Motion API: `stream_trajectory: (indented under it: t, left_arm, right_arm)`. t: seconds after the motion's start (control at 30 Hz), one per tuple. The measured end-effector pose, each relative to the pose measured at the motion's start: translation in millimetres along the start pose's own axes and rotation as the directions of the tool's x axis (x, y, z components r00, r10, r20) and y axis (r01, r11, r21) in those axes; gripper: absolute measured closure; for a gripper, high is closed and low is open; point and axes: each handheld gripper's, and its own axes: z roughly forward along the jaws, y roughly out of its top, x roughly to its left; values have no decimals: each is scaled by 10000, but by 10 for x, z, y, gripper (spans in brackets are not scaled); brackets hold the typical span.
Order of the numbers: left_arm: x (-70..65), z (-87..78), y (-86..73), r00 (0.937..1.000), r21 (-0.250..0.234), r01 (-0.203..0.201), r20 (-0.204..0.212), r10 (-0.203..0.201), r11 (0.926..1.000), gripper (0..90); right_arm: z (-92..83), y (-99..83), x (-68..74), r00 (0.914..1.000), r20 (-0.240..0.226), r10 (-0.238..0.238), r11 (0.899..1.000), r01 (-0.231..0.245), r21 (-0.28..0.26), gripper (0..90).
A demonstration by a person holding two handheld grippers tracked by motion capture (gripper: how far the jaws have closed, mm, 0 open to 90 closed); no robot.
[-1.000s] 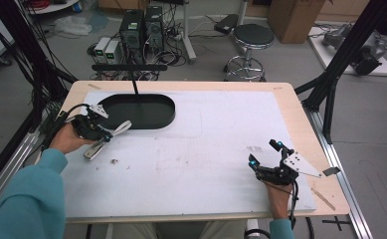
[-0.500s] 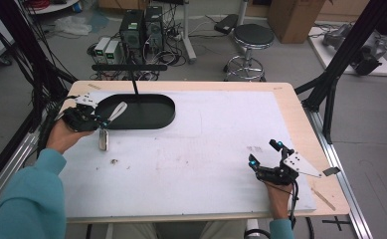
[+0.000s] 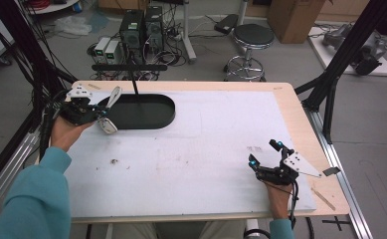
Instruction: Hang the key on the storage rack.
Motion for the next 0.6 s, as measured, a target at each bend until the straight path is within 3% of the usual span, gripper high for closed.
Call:
stream_trajectory:
  t: [0.3, 0.5, 0.6]
  left_arm:
    - [14, -2, 147, 9963, -1043, 200, -813, -286, 9943, 818]
    - [15, 60, 232, 9917, -1361, 117, -1253, -289, 9906, 818]
    - [24, 102, 255, 9893, -1554, 284, -1371, -501, 9874, 818]
  right_arm:
    - [2, 0, -2, 10000, -12, -68, 10000, 68, -18, 39]
    - [0, 0, 0, 10000, 6, 0, 10000, 0, 12, 39]
    - [0, 0, 0, 10000, 5, -2, 10000, 2, 10, 39]
